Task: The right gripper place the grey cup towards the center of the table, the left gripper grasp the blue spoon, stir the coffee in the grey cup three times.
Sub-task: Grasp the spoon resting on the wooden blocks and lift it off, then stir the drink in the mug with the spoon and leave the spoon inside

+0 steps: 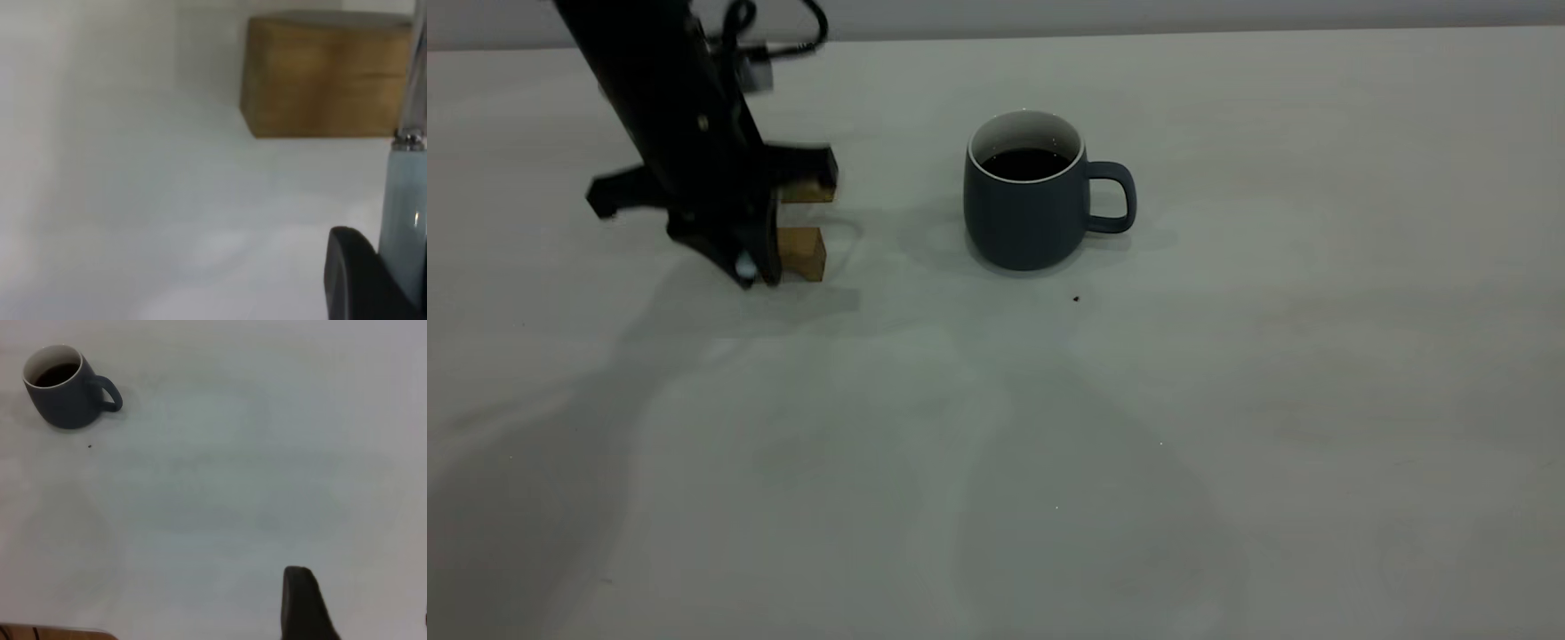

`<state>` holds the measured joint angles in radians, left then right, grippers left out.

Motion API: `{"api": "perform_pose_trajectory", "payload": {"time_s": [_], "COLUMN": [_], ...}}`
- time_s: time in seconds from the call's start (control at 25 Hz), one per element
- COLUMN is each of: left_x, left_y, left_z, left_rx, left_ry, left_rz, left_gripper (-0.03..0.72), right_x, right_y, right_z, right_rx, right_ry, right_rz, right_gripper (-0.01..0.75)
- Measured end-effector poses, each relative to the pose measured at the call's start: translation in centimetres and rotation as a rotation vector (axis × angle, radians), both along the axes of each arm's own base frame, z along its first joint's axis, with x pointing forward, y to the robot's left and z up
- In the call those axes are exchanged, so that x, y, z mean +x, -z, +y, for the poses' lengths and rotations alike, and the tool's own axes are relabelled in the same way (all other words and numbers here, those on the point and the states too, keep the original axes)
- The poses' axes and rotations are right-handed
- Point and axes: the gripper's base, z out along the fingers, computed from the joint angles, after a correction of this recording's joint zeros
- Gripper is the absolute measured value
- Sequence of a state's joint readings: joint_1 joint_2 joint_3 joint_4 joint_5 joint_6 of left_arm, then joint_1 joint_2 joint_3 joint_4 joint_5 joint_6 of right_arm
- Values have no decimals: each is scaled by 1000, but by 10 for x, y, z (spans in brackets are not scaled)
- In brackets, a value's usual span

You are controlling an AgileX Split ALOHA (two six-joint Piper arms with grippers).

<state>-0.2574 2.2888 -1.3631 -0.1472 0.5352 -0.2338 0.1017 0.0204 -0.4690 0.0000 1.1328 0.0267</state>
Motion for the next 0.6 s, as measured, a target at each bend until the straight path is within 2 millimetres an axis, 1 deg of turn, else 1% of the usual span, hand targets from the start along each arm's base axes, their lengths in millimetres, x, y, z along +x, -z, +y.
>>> {"api": "perform_pose_trajectory", "payload": {"time_s": [0.16,0.32,0.44,0.6], "left_x": [0,-7,-11,-16], "left_y": [-46,-80,-94,-104], "left_z": [-5,-15,-24,-40], "left_rx": [-70,-200,-314,-512], "left_ry": [-63,-152,-206,-311], "left_rz": [-38,-7,36,156], "left_gripper": [149,146,143,140], "right_x": [0,0,0,0], "right_y": [0,0,0,0], "right_z": [0,0,0,0], "right_rx": [1,1,2,2], "right_ry": [1,1,1,1], "right_rz": [0,0,0,0], "right_gripper": [471,471,471,471]}}
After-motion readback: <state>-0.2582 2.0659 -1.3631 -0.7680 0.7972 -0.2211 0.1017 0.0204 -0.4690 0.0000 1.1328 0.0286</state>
